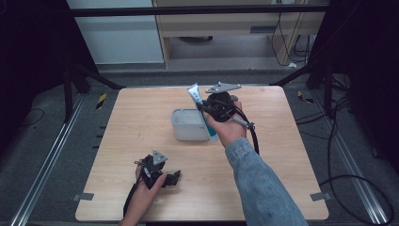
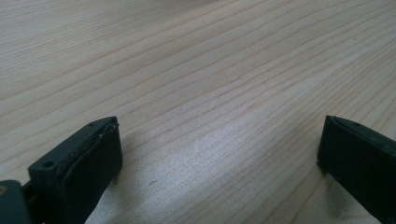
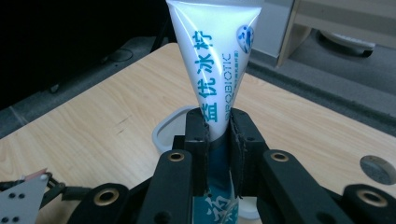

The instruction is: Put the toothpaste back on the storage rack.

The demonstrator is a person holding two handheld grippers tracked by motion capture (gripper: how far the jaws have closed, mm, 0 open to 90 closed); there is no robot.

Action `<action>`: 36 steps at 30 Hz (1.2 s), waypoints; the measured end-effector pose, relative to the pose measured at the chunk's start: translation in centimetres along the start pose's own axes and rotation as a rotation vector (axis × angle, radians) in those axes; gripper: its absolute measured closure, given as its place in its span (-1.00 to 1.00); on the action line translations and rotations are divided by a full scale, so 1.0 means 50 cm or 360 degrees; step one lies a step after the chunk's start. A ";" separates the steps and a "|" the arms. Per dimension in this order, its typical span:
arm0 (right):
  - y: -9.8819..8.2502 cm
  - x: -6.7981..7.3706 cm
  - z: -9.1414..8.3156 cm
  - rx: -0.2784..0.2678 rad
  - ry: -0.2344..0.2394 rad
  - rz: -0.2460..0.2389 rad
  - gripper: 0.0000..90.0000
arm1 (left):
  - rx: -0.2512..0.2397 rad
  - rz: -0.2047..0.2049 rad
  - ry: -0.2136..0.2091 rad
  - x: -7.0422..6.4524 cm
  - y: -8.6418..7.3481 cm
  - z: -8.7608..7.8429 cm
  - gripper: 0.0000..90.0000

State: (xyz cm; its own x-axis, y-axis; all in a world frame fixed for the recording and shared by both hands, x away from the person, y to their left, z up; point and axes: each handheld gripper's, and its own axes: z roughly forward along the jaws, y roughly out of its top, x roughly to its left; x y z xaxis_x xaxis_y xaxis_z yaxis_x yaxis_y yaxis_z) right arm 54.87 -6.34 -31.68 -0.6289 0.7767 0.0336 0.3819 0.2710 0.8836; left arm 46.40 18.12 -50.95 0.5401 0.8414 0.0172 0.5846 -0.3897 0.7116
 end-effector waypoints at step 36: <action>0.086 -0.003 0.074 -0.0071 -0.0074 0.0016 0.76 | 0.0005 0.0016 -0.0013 0.000 0.006 0.005 -1.00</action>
State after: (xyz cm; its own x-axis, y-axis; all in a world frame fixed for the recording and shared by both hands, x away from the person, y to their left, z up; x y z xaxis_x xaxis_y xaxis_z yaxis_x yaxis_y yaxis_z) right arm 59.12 -3.20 -29.60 -0.5927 0.8051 0.0219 0.3571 0.2383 0.9032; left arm 46.71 17.91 -50.93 0.5510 0.8343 0.0184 0.5809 -0.3993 0.7093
